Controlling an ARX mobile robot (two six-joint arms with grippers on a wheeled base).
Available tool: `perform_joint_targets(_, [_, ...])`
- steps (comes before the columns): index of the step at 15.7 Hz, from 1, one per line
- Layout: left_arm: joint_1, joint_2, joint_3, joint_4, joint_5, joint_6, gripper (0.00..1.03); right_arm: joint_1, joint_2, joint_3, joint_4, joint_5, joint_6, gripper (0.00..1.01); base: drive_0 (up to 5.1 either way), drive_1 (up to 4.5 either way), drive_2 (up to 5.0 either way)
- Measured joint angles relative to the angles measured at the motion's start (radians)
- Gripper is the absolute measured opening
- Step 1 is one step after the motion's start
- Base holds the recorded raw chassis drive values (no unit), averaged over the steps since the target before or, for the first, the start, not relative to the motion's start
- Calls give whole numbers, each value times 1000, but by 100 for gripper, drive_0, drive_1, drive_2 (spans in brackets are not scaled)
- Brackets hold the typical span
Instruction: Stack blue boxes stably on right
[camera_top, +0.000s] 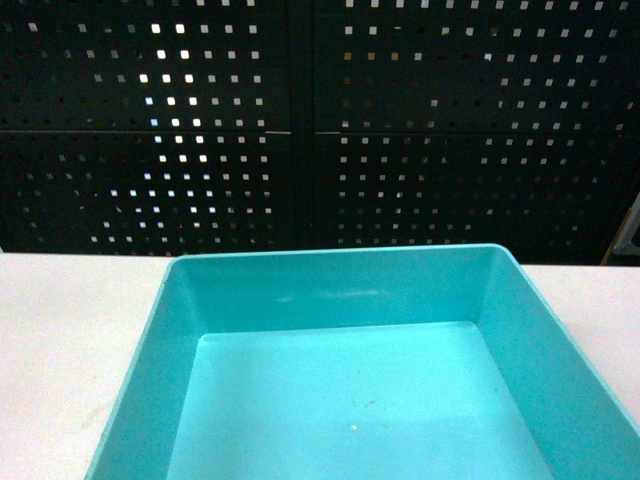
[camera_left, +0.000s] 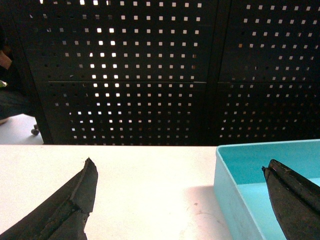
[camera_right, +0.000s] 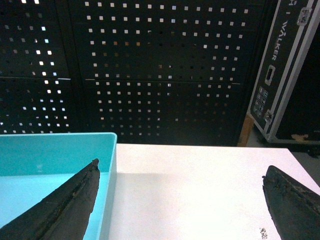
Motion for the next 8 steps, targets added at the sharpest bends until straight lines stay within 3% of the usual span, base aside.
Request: perform_joint_targets(8, [0, 0, 0, 0, 0, 0, 98, 0, 0, 0, 0, 0, 0, 98, 0, 0, 0])
